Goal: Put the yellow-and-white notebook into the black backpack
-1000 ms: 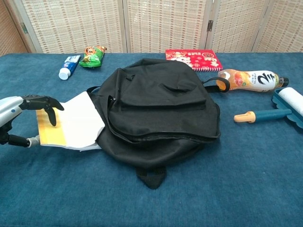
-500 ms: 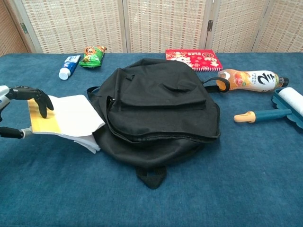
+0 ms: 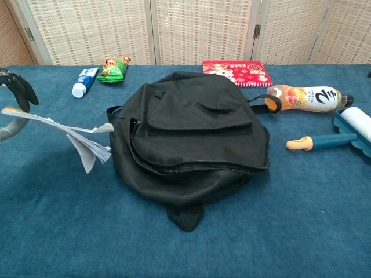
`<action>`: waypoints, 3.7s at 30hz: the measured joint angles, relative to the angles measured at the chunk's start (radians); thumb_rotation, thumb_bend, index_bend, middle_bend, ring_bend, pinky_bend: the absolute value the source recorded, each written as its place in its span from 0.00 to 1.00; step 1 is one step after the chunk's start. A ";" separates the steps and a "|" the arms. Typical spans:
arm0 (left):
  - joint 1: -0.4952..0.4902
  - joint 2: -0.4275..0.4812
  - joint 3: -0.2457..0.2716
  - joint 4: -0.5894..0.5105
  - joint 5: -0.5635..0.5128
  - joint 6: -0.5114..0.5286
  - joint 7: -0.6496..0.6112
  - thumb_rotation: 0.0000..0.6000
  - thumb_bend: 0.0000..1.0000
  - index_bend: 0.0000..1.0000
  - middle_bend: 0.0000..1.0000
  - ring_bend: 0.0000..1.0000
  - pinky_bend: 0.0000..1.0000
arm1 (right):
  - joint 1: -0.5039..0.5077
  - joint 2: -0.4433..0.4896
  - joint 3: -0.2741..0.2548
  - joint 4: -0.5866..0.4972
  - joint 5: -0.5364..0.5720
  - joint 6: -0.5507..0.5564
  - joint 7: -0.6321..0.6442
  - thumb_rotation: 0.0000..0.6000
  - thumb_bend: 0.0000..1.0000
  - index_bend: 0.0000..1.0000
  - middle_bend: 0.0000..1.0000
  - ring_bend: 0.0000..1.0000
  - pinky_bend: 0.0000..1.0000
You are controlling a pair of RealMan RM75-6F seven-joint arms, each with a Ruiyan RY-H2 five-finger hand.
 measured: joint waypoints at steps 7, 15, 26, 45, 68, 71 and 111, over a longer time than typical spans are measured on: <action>-0.010 0.048 -0.009 -0.073 0.022 0.040 0.039 1.00 0.48 0.72 0.50 0.40 0.29 | 0.166 -0.091 0.037 -0.001 0.046 -0.211 -0.016 1.00 0.21 0.27 0.26 0.23 0.29; -0.017 0.091 -0.022 -0.141 0.039 0.073 0.069 1.00 0.47 0.72 0.50 0.40 0.28 | 0.338 -0.235 0.086 0.077 0.157 -0.405 -0.025 1.00 0.21 0.28 0.26 0.24 0.30; -0.017 0.119 -0.032 -0.175 0.046 0.085 0.079 1.00 0.47 0.72 0.50 0.40 0.28 | 0.516 -0.408 0.125 0.236 0.337 -0.537 -0.137 1.00 0.24 0.31 0.28 0.25 0.32; -0.029 0.126 -0.036 -0.190 0.070 0.105 0.038 1.00 0.47 0.72 0.51 0.41 0.29 | 0.729 -0.544 0.215 0.386 0.642 -0.588 -0.278 1.00 0.80 0.70 0.59 0.58 0.77; -0.184 0.070 -0.061 -0.320 0.175 0.082 0.010 1.00 0.47 0.72 0.52 0.42 0.31 | 0.995 -0.602 0.391 0.595 0.919 -0.628 -0.100 1.00 0.80 0.70 0.59 0.59 0.77; -0.206 0.045 -0.069 -0.322 0.174 0.062 0.006 1.00 0.47 0.72 0.52 0.42 0.31 | 1.013 -0.608 0.400 0.610 0.929 -0.635 -0.080 1.00 0.80 0.70 0.59 0.59 0.77; -0.220 -0.324 -0.031 0.272 -0.005 -0.190 0.019 1.00 0.47 0.72 0.60 0.49 0.37 | 1.040 -0.543 0.403 0.545 0.878 -0.654 0.122 1.00 0.80 0.69 0.59 0.60 0.77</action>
